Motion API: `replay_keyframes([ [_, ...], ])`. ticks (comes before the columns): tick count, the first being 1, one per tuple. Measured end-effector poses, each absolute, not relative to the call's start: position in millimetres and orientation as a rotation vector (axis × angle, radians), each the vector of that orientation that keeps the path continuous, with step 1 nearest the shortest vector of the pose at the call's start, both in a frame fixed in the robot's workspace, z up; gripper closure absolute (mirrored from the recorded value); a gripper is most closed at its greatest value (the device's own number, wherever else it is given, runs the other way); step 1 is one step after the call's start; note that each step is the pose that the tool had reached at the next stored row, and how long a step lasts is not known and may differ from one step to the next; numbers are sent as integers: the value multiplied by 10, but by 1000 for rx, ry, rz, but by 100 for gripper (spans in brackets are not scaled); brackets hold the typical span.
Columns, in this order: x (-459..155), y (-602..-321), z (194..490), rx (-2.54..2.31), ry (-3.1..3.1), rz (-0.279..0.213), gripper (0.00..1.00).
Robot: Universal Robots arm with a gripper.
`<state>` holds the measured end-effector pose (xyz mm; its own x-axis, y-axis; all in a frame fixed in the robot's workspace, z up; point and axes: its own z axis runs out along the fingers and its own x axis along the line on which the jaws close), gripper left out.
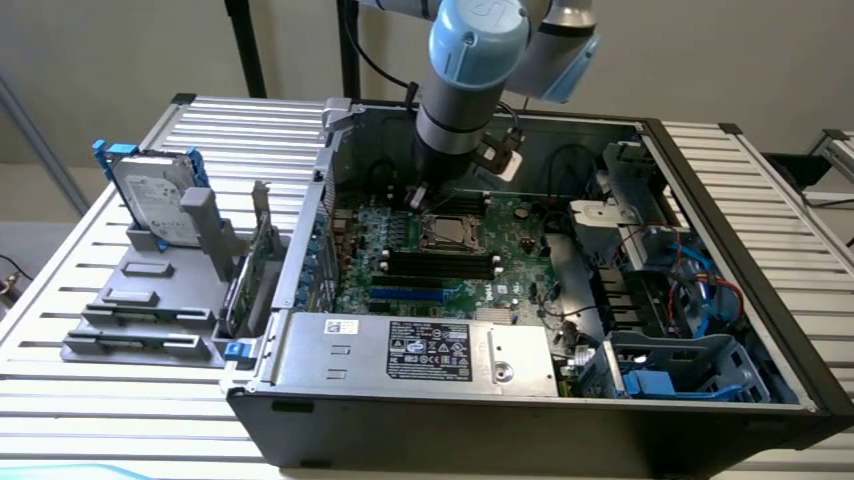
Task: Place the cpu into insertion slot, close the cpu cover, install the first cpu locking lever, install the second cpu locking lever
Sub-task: 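Install the first cpu locking lever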
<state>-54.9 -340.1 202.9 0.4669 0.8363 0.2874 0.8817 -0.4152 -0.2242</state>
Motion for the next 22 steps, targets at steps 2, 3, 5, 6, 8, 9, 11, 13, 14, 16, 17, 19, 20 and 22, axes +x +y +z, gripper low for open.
replay_keyframes([
  [2, -537, -3394, 2024, -2379, -1453, -185, 89],
  [3, -525, -3393, 2022, -2380, -1453, -184, 89],
  [5, -493, -3392, 2020, -2381, -1453, -182, 89],
  [6, -483, -3392, 2020, -2381, -1453, -180, 89],
  [8, -479, -3393, 2020, -2380, -1451, -171, 89],
  [9, -479, -3393, 2020, -2379, -1450, -167, 89],
  [11, -480, -3393, 2020, -2377, -1449, -162, 89],
  [13, -479, -3394, 2019, -2375, -1449, -157, 89],
  [14, -479, -3397, 2018, -2374, -1448, -155, 89],
  [16, -479, -3404, 2019, -2373, -1447, -150, 89],
  [17, -479, -3408, 2019, -2373, -1446, -147, 89],
  [19, -480, -3409, 2020, -2372, -1444, -142, 89],
  [20, -479, -3410, 2020, -2371, -1443, -140, 89],
  [22, -465, -3410, 2018, -2371, -1442, -138, 89],
])
